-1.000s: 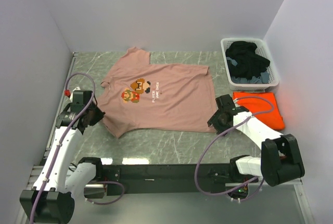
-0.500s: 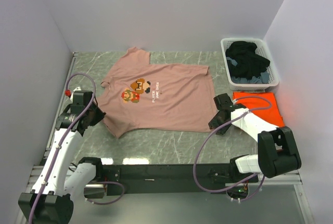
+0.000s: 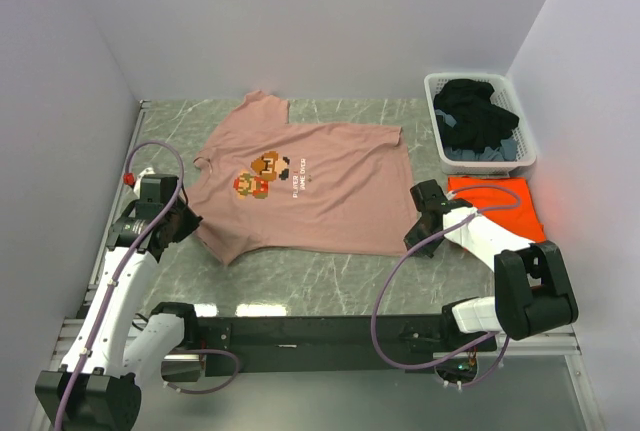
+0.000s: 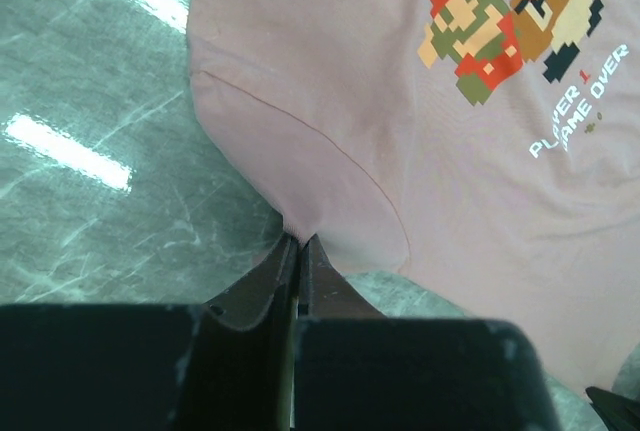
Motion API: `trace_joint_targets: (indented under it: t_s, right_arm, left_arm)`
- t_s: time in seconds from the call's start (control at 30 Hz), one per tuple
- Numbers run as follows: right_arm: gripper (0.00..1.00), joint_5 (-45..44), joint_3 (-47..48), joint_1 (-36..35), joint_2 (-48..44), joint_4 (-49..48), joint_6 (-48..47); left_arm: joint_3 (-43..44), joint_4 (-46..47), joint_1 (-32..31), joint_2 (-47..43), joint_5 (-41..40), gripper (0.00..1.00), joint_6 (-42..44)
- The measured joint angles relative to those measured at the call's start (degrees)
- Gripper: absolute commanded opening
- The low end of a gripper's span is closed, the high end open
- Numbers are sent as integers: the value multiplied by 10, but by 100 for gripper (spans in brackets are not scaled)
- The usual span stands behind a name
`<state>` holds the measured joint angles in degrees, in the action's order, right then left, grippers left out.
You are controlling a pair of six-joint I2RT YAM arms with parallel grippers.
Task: Fold and stack the t-shirts
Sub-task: Fold the tshirt
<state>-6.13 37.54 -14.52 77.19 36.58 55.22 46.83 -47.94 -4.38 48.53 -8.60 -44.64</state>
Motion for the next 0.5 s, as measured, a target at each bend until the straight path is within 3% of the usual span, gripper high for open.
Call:
trace_joint_targets:
  t_s: [0.3, 0.5]
  right_arm:
    - [0, -8, 31, 9, -2, 21, -35]
    - [0, -33, 230, 46, 39, 22, -97]
  left_arm:
    - [19, 2, 32, 43, -29, 1, 7]
    - [178, 7, 103, 194, -33, 1, 18]
